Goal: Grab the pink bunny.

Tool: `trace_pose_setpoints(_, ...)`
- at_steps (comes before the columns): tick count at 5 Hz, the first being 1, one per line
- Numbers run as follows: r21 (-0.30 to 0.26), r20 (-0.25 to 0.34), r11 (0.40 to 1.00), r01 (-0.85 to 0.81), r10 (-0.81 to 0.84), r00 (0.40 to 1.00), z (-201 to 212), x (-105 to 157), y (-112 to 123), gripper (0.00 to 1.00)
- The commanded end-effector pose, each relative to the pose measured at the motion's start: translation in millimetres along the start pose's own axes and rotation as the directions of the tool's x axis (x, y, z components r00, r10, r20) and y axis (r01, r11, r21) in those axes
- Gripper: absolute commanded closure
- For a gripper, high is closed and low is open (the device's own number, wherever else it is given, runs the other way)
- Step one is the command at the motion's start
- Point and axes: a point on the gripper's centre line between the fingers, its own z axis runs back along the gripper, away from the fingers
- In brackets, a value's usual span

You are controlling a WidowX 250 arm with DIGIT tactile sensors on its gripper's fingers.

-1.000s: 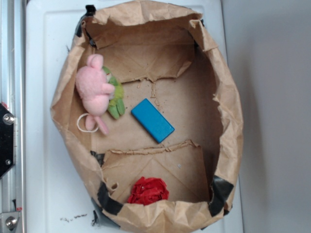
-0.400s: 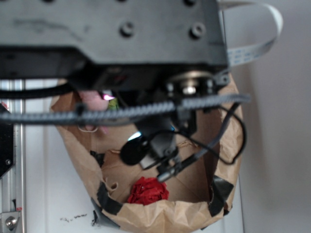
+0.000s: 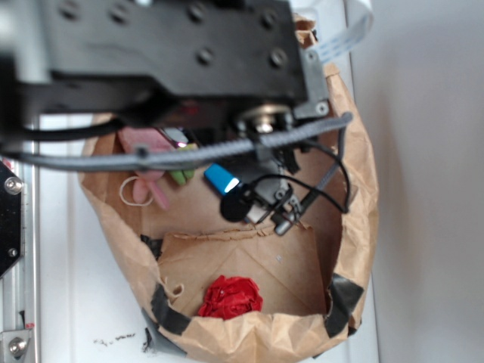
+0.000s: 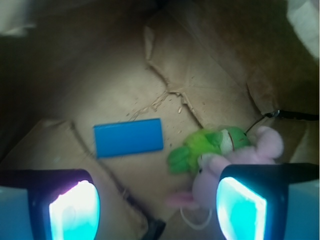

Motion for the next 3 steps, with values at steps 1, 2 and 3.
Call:
trace_pose_setpoints(1,0.06,0.04,0.989,-0.138,0.136,0.99,-14.8,12.8,28.9,0.0)
trace_pose_setpoints(2,0.091,-0.007,0.996,-0.005,0.006,1.0,-17.1,4.0,41.8,0.0)
trace_pose_setpoints(3,0.075,0.005,0.968,0.241,-0.242,0.97,-8.7,-15.3,40.8,0.0)
